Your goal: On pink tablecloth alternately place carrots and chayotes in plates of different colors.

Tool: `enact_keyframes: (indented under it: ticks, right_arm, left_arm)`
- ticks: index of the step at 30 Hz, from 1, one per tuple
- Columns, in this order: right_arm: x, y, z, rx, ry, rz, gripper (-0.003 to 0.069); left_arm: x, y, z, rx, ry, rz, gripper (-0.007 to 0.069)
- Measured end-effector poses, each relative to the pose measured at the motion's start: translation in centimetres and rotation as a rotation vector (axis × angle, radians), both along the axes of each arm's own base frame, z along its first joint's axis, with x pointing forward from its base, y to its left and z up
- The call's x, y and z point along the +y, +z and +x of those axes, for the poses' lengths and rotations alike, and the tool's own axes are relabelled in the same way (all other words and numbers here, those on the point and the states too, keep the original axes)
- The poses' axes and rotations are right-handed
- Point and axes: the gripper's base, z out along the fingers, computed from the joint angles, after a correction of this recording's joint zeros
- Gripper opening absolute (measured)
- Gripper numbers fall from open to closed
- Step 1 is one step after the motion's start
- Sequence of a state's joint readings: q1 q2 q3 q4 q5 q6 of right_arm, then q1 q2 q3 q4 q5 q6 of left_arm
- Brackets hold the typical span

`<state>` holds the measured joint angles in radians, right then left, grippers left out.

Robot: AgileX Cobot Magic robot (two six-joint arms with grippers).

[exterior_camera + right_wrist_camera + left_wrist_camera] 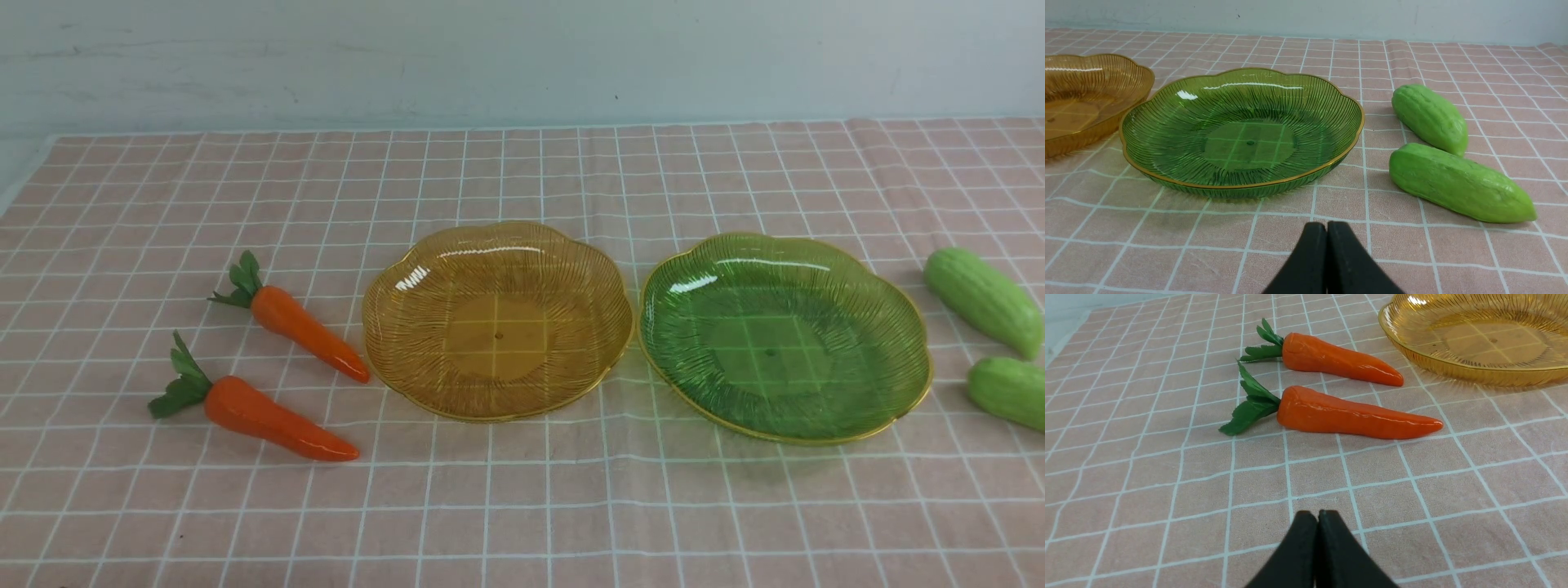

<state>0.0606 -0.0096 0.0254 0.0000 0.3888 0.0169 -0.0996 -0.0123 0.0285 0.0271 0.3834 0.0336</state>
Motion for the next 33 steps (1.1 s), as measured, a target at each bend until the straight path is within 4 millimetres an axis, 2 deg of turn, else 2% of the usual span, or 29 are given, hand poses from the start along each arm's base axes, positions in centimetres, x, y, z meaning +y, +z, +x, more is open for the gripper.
enact_keyframes:
  ticks: [4, 7, 9, 11, 14, 16, 20, 22, 23, 25, 27, 29, 33]
  right_arm:
    - [0.0, 0.0, 0.0, 0.0, 0.0, 0.0, -0.0015]
    - [0.0, 0.0, 0.0, 0.0, 0.0, 0.002, -0.0015]
    - [0.1, 0.0, 0.0, 0.003, -0.002, 0.068, -0.0015]
    - [0.4, 0.1, 0.0, 0.008, -0.008, 0.244, -0.0015]
    - [1.0, 0.4, 0.0, 0.027, -0.017, 0.624, -0.0015]
    - [1.3, 0.6, 0.0, 0.04, -0.018, 0.833, -0.0015]
    - [1.4, 1.0, 0.0, 0.019, -0.016, 0.944, -0.0015]
    - [1.4, 1.2, 0.0, 0.008, -0.005, 0.914, -0.0015]
    - [1.4, 2.2, -0.1, -0.018, 0.016, 0.873, -0.0015]
    - [1.4, 4.8, -0.5, -0.092, 0.056, 0.772, -0.0015]
    - [1.4, 8.3, -0.7, -0.123, 0.083, 0.631, -0.0014]
    - [1.5, 10.8, 0.5, 0.019, 0.07, 0.473, -0.0014]
    - [0.7, 12.3, 4.3, 0.382, -0.078, 0.278, -0.001]
  left_arm:
    - [-0.1, 0.0, 0.0, 0.006, 0.008, -0.059, -0.0013]
    - [-0.3, 0.0, 0.0, 0.019, 0.022, -0.183, -0.0013]
    - [-0.7, 0.1, -0.1, 0.043, 0.041, -0.379, -0.0013]
    - [-1.1, 0.2, -0.1, 0.075, 0.061, -0.601, -0.0013]
    - [-1.9, 0.5, -0.2, 0.136, 0.084, -0.954, -0.0013]
    - [-2.1, 0.7, -0.3, 0.156, 0.084, -1.064, -0.0013]
    - [-2.3, 0.9, -0.3, 0.168, 0.079, -1.139, -0.0013]
    - [-2.4, 1.4, -0.4, 0.175, 0.061, -1.141, -0.0013]
    - [-2.6, 2.2, -0.6, 0.175, 0.037, -1.124, -0.0013]
    - [-2.8, 4.0, -0.9, 0.194, 0.006, -1.076, -0.0013]
    - [-3.0, 5.6, -0.9, 0.285, 0.003, -0.983, -0.0011]
    - [-3.2, 6.9, -0.6, 0.383, 0.012, -0.894, -0.0011]
    - [-3.1, 8.3, 0.7, 0.633, 0.051, -0.66, -0.001]
